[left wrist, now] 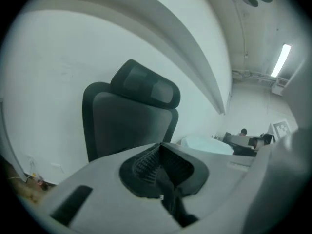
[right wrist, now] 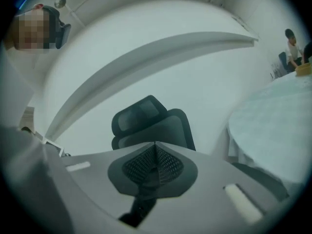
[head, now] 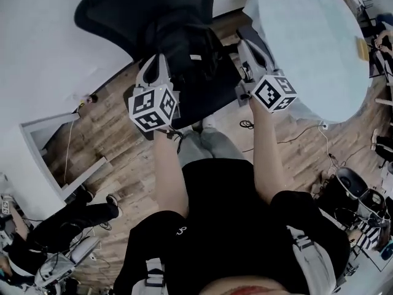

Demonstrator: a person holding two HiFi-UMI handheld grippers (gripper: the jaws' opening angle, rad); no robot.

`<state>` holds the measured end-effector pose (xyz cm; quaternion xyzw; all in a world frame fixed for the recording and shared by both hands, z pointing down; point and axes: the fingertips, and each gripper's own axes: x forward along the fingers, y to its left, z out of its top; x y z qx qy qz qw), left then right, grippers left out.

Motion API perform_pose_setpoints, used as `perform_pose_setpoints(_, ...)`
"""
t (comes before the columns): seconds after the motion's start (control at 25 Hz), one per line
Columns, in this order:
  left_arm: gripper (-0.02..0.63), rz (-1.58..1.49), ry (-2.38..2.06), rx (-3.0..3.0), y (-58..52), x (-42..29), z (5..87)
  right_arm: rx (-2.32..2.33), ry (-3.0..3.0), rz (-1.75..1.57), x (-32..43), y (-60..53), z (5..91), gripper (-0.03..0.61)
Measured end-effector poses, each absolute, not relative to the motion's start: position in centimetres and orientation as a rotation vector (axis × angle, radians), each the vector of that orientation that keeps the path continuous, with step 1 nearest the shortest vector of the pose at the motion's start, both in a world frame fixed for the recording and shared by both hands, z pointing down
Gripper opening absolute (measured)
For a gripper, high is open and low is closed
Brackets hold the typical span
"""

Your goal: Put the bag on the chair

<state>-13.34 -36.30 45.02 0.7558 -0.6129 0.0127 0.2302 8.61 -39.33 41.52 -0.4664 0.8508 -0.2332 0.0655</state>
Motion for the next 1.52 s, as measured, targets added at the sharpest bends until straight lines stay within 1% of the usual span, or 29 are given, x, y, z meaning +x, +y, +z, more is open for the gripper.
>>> perform_pose_setpoints(0.12,0.002,-0.042,-1.649,2.201,-35.4,-10.8,40.9,-1.348,2.606,-0.601,9.1,-37.4,38.4,0.011)
perform_pose_setpoints(0.28,0.002,-0.019,-1.67,2.301,-34.6,-8.5,37.5,-1.34,2.683,-0.441,9.6,-36.0,35.0,0.012)
perform_pose_setpoints(0.56,0.002,0.077,-1.783,2.371,-34.0,-7.9,34.3,-1.391,2.734,-0.29,9.5,-35.4,32.7,0.011)
perform_pose_setpoints(1.04,0.002,0.056,-1.781,2.33,-33.4,-9.3,35.3,-1.387,2.769,-0.288,8.1,-35.8,33.2,0.011)
perform_pose_setpoints(1.52,0.003,0.055,-1.732,2.283,-33.6,-10.2,38.0,-1.367,2.819,-0.272,6.3,-36.0,33.9,0.011)
